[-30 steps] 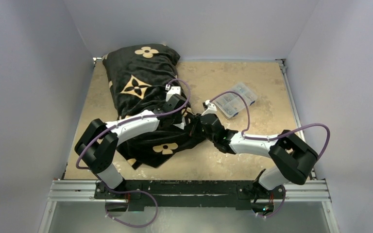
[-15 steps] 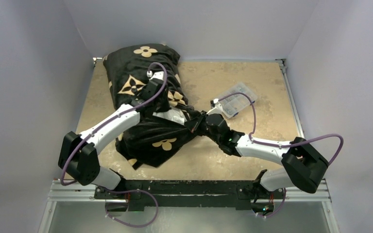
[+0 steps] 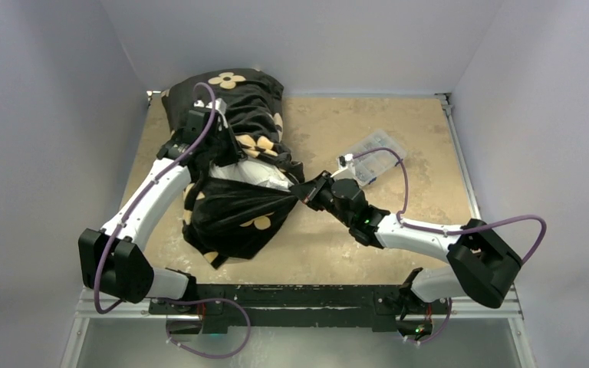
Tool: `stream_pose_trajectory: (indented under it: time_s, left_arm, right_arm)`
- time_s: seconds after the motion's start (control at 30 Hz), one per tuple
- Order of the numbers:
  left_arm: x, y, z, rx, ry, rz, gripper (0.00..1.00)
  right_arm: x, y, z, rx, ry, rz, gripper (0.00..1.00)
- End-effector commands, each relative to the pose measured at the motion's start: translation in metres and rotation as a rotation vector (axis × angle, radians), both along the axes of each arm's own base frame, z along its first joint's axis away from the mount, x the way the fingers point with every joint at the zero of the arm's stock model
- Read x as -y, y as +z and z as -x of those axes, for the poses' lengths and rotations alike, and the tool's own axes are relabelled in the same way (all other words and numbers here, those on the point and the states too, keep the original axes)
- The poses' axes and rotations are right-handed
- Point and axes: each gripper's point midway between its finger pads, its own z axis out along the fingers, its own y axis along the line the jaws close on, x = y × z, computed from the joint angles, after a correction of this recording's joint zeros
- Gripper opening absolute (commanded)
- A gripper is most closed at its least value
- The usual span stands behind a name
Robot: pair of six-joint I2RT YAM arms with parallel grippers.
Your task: Remove the pillowcase from the pillow
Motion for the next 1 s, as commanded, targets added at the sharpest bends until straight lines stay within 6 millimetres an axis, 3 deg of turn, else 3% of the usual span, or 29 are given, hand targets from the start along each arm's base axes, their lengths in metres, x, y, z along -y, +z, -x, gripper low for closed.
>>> stream_pose_trajectory:
  time_s: [0.0,0.4,0.67,0.73,0.87,0.97]
  left_arm:
    - [-0.085,0.095,-0.048,0.314,0.258,-0.059,0.0]
    - [-0.155,0.101,-0.025,0.338,0.428,-0.087,0.0]
    - [-0.171,0.118,-0.016,0.379,0.482,-0.086,0.0]
    - [-0.168,0.118,-0.016,0.382,0.469,-0.075,0.0]
    - [-0.137,0.116,-0.02,0.396,0.313,0.017,0.0]
    - [-0.113,0.117,-0.02,0.401,0.217,0.036,0.0]
  right_arm:
    - [0.059,-0.077,0.007,-0.173,-0.137,0.228,0.0]
    - [0.078,-0.057,-0.004,-0.148,-0.21,0.18,0.0]
    - [0.101,-0.038,-0.025,-0.087,-0.236,0.166,0.0]
    - [0.105,-0.032,-0.033,-0.056,-0.237,0.181,0.0]
    - [0.094,-0.02,-0.049,0.009,-0.188,0.245,0.0]
    - [0.085,-0.003,-0.053,0.083,-0.137,0.256,0.09]
